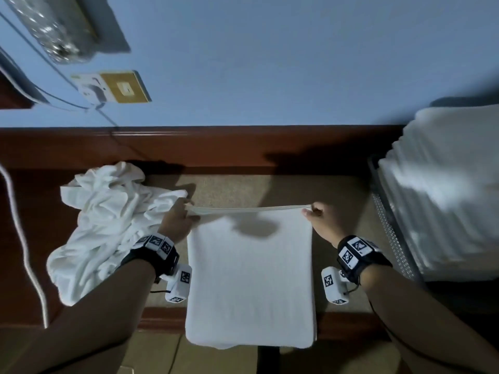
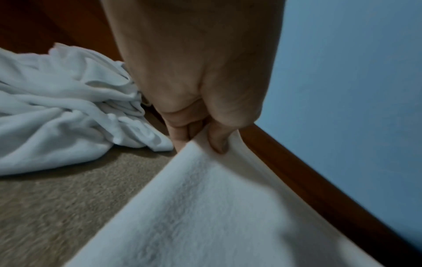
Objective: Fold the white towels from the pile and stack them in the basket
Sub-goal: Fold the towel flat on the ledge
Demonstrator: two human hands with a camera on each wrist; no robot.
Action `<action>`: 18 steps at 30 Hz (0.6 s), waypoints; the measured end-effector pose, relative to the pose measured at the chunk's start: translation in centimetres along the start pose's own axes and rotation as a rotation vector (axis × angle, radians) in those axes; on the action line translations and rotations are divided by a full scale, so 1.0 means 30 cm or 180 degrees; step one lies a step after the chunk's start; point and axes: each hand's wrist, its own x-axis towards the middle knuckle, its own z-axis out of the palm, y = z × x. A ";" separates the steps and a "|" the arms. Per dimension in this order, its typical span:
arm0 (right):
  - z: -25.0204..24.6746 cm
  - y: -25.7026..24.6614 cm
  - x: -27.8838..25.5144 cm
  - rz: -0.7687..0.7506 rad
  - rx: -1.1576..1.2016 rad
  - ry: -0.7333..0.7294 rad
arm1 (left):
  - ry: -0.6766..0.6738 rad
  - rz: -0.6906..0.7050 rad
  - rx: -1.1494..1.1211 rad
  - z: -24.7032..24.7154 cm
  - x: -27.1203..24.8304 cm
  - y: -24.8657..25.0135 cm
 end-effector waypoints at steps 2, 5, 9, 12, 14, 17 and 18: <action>0.034 0.033 0.085 0.0129 0.0026 -0.0133 | 0.0099 -0.0113 0.0666 0.051 0.082 -0.004; 0.084 0.066 0.191 0.0438 0.0117 -0.0295 | 0.0079 -0.0161 0.1233 0.112 0.196 -0.033; 0.140 0.088 0.308 0.0851 0.0357 -0.0299 | 0.0103 -0.0458 0.1245 0.170 0.324 -0.086; 0.165 0.079 0.411 0.1002 0.0395 -0.0216 | 0.0148 -0.0816 0.0803 0.196 0.414 -0.072; 0.176 0.065 0.495 0.1091 0.0496 -0.0142 | 0.0180 -0.1136 0.0231 0.207 0.501 -0.053; 0.196 0.051 0.603 0.1129 0.0388 -0.0017 | -0.0026 -0.1406 -0.0321 0.226 0.654 -0.108; 0.207 0.050 0.629 0.1124 0.0274 -0.0048 | 0.0002 -0.1437 -0.0479 0.242 0.698 -0.138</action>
